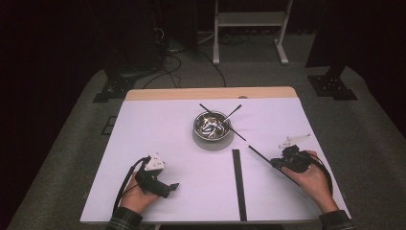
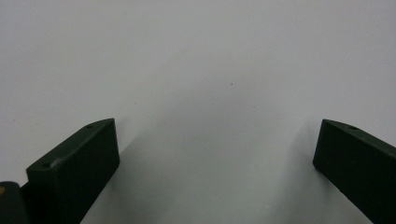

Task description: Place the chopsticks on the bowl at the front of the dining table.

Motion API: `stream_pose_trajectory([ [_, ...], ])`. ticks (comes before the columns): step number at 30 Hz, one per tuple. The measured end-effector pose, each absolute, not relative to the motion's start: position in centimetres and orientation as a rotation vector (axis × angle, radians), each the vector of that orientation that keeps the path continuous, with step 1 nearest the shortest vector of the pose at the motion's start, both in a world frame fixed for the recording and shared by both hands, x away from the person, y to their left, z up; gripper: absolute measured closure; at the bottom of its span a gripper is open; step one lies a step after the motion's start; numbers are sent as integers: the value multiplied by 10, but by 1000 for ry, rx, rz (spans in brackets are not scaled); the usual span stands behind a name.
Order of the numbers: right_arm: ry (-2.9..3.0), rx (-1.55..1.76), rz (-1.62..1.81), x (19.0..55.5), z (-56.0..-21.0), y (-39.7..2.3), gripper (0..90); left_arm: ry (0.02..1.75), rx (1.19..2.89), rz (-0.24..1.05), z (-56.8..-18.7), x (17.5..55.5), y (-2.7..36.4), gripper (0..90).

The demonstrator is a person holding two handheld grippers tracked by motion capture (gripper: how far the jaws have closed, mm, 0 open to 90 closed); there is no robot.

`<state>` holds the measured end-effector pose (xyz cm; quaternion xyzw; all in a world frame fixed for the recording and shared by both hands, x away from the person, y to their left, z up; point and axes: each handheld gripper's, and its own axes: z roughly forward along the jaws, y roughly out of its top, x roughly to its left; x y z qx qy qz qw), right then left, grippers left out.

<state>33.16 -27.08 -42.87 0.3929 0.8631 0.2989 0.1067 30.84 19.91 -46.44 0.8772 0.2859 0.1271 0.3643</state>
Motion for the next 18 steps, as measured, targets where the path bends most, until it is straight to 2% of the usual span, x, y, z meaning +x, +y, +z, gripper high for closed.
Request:
stream_pose_trajectory([
  [18, 2565, 1069, 927, 317, -409, -256, 854, 735, 2257, 327, -464, 308, 199, 0],
])
